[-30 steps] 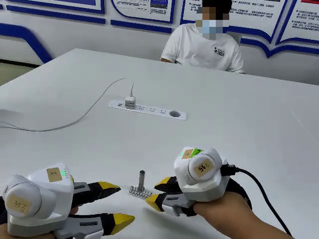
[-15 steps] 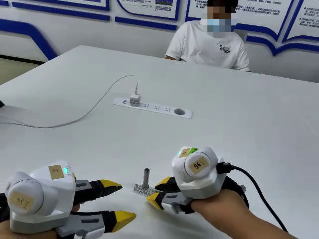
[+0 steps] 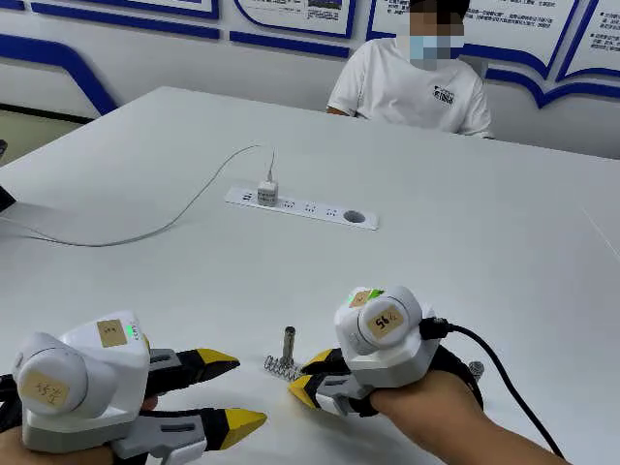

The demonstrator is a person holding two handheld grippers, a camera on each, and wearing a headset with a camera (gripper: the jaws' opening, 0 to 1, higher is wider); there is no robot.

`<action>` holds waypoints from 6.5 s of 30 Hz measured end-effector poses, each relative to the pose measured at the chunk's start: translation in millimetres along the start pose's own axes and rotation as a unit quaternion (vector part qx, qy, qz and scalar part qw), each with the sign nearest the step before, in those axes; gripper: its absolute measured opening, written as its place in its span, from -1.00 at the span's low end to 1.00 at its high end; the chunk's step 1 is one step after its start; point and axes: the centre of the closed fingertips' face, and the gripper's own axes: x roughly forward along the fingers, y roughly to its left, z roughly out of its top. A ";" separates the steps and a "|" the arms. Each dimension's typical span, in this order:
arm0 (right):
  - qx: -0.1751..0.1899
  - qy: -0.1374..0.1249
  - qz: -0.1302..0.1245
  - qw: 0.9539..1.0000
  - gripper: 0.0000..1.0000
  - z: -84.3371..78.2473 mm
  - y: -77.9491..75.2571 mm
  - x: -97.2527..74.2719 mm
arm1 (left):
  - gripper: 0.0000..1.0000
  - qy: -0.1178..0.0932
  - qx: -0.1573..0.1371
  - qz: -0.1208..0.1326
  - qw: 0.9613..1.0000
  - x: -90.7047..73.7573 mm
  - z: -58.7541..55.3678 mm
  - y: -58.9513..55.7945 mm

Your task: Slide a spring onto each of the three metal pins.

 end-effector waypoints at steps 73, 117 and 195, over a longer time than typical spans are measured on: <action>-0.114 0.049 0.103 0.987 -0.77 6.1 70.2 -85.1 | -0.76 0.024 0.101 -0.086 0.991 23.2 1.4 -56.4; -0.105 -0.051 0.077 0.990 -0.77 55.2 74.8 -85.7 | -0.77 0.002 0.079 -0.084 0.993 28.1 14.9 -57.4; -0.067 -0.133 -0.029 0.989 -0.76 108.8 -6.7 -69.9 | -0.06 -0.005 0.002 -0.009 1.000 14.7 4.7 -9.0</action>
